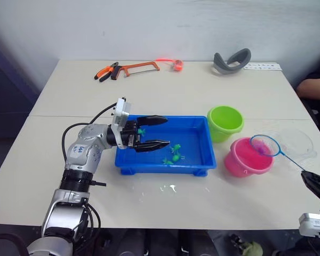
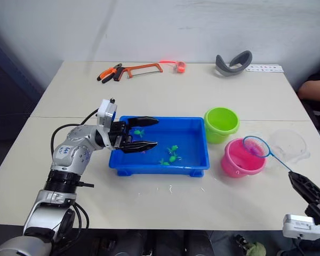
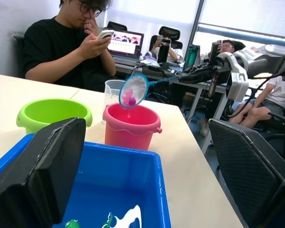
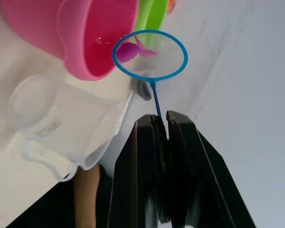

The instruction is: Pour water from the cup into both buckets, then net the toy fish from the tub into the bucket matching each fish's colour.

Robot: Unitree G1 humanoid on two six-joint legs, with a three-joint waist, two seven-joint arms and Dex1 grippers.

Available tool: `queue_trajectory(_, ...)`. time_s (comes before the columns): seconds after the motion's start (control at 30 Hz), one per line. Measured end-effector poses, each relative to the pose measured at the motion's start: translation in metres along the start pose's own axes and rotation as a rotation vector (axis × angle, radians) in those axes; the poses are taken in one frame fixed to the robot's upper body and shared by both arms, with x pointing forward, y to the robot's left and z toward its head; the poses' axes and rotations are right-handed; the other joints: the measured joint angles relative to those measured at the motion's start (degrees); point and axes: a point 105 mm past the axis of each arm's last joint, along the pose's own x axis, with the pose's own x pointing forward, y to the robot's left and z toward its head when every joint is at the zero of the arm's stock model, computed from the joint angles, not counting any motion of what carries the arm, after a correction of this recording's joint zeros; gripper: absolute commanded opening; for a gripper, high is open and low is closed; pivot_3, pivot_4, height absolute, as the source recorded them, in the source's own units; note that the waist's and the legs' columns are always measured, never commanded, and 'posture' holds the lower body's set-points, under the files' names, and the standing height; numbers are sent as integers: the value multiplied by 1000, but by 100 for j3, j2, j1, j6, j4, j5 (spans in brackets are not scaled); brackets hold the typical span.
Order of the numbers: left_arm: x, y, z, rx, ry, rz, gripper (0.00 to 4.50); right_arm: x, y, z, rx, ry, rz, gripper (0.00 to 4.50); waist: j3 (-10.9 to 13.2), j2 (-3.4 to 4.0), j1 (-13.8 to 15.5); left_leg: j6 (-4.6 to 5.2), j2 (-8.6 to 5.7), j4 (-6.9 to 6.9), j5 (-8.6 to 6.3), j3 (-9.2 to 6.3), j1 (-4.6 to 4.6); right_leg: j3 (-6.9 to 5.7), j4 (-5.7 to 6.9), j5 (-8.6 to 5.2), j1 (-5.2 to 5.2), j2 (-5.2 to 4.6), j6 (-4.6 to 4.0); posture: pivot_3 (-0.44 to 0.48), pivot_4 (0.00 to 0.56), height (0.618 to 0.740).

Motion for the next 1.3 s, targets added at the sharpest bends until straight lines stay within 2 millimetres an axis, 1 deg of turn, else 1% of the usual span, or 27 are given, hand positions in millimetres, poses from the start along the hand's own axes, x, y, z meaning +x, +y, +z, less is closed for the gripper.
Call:
queue_trajectory(0.03, 1, 0, 0, 1, -4, -2, 4479, -1, 1, -1, 1, 3, 1, 0, 0, -1, 0, -1, 2, 0, 0, 0, 0, 0, -1, 0, 0, 2, 0, 0, 150, 740)
queue_trajectory(0.07, 3, -1, 0, 1, -14, -6, 4479, -1, 12, 0, 19, 0, 31, 0, 0, -1, 12, -1, 1, 0, -1, 0, -2, 0, -2, 0, 0, 2, 0, 0, 150, 740)
queue_trajectory(0.17, 3, 0, -1, 5, -14, -4, 4479, -1, 25, 6, 46, -20, 65, 0, -1, 2, 13, -1, 0, 0, -1, 1, -2, 1, -2, -1, -1, 1, -2, 0, 150, 740)
queue_trajectory(0.23, 3, 0, 0, 11, -16, -4, 4479, 0, 19, 5, 32, -11, 43, 0, -1, 2, 6, -1, 1, 1, 0, 3, 0, 2, 0, -1, -1, 3, -1, 0, 150, 740)
queue_trajectory(0.33, 3, 0, 0, 13, -16, -3, 4479, 1, 0, -5, -28, 22, -11, 0, -1, 2, -2, -2, 4, 2, -1, 4, 2, 5, 3, -1, 0, 5, -2, 0, 150, 740)
queue_trajectory(0.37, 3, 0, 0, 14, -17, -2, 4479, 2, 0, -6, -34, 20, -13, 0, -1, 0, -1, -3, 6, 2, -1, 4, 2, 4, 2, -1, 0, 8, -2, 0, 150, 740)
queue_trajectory(0.43, 3, 0, 0, 17, -19, 0, 4479, 4, 11, 0, -4, -3, 10, 0, -2, -2, 5, -6, 9, 1, -2, 3, 1, 3, 0, -2, 0, 10, -4, 0, 150, 740)
queue_trajectory(0.47, 2, 1, -1, 18, -21, 4, 4479, 6, 20, 6, 18, -25, 31, 0, -2, 0, 16, -5, 7, 1, -2, 3, 0, 3, 0, -2, -1, 8, -4, 0, 150, 740)
queue_trajectory(0.53, 1, 2, -3, 12, -22, 11, 4479, 7, 24, 9, 26, -32, 42, 0, -2, 5, 17, -5, 5, 2, -2, 5, 0, 4, 0, -2, -2, 7, -4, 0, 150, 740)
queue_trajectory(0.7, 4, 3, -4, 13, -36, 16, 4479, 7, -1, -4, -43, 19, -27, 0, -2, 6, 6, -6, 9, 3, -2, 6, 2, 6, 3, -2, -1, 11, -4, 0, 150, 740)
queue_trajectory(0.77, 5, 3, -4, 18, -42, 16, 4479, 7, 2, -5, -35, 23, -19, 0, -2, 5, 15, -6, 9, 3, -2, 5, 0, 4, 2, -2, -1, 11, -4, 0, 150, 740)
queue_trajectory(0.87, 7, 3, -4, 24, -57, 13, 4479, 7, 17, -7, 16, 38, 16, 0, -2, 5, 13, -5, 6, 3, -2, 7, -1, 5, 1, -2, -1, 8, -4, 0, 150, 740)
queue_trajectory(0.97, 9, 3, -3, 30, -64, 17, 4479, 7, 25, -12, 34, 63, 32, 0, -2, 5, 2, -5, 8, 3, -2, 7, 2, 5, 3, -2, -2, 10, -5, 0, 150, 740)
queue_trajectory(1.1, 10, 4, -3, 32, -70, 22, 4479, 10, 29, -11, 45, 47, 35, 0, -2, 5, 1, -6, 9, 3, -2, 7, 2, 6, 4, -3, -2, 10, -5, 0, 150, 740)
queue_trajectory(1.23, 9, 5, -2, 40, -75, 32, 4479, 15, 34, -5, 68, 28, 33, 0, -2, 5, 13, -6, 8, 4, -2, 7, 1, 5, 4, -3, -1, 9, -5, 0, 150, 740)
queue_trajectory(1.3, 9, 5, -2, 39, -75, 33, 4479, 16, 32, -3, 88, 23, 21, 0, -2, 5, 11, -6, 7, 4, -2, 7, 1, 5, 4, -3, -1, 9, -5, 0, 150, 740)
